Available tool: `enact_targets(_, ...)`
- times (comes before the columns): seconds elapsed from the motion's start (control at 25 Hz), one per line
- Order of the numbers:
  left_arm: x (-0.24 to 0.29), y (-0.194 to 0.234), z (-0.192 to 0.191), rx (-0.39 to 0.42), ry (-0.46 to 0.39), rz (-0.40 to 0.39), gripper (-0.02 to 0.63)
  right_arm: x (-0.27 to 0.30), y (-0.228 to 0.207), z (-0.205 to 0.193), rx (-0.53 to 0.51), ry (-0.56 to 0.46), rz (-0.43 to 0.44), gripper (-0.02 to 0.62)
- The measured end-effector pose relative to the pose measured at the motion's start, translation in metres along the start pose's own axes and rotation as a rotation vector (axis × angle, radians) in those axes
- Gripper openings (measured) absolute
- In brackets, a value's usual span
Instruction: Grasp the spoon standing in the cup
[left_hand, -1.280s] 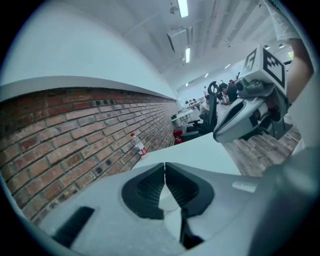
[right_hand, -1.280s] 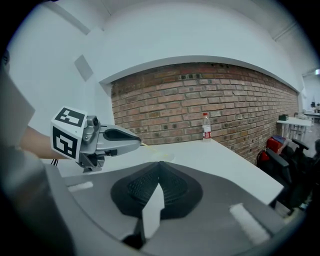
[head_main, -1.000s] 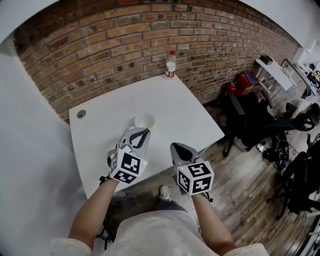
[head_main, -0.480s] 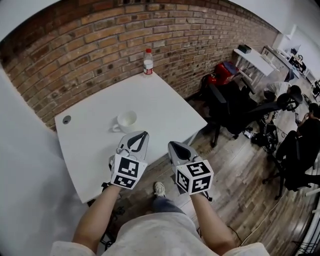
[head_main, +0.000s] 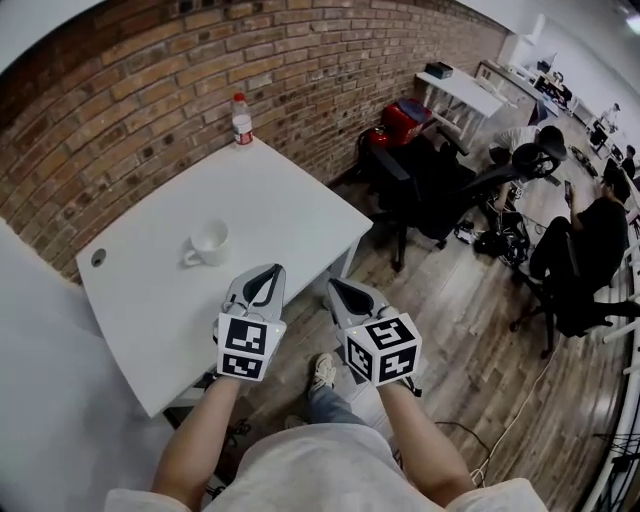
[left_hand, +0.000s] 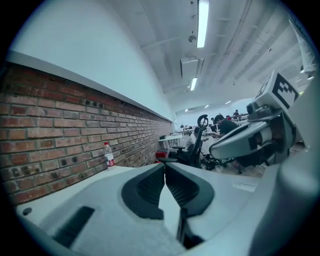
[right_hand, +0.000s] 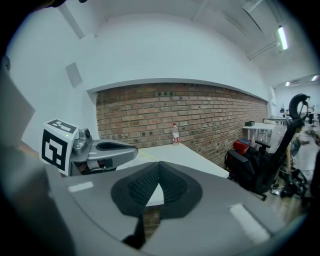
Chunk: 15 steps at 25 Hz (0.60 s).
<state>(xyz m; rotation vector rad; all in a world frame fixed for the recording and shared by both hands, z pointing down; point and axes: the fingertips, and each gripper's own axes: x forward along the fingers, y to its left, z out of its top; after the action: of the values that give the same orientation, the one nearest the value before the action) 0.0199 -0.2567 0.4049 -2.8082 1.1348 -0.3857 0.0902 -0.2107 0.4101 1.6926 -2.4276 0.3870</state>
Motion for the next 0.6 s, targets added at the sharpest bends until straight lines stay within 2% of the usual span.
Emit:
enact_targets(0.36,0.005,-0.028,-0.002,-0.013,0.003,-0.029,0.006,-0.024,-0.017,-0.009,0.003,-0.01,-0.043,0.006)
enact_targets(0.6,0.007,-0.031,0.0,-0.016,0.006,-0.032,0.006,-0.026,-0.019,-0.008,-0.001,-0.008,-0.044,0.008)
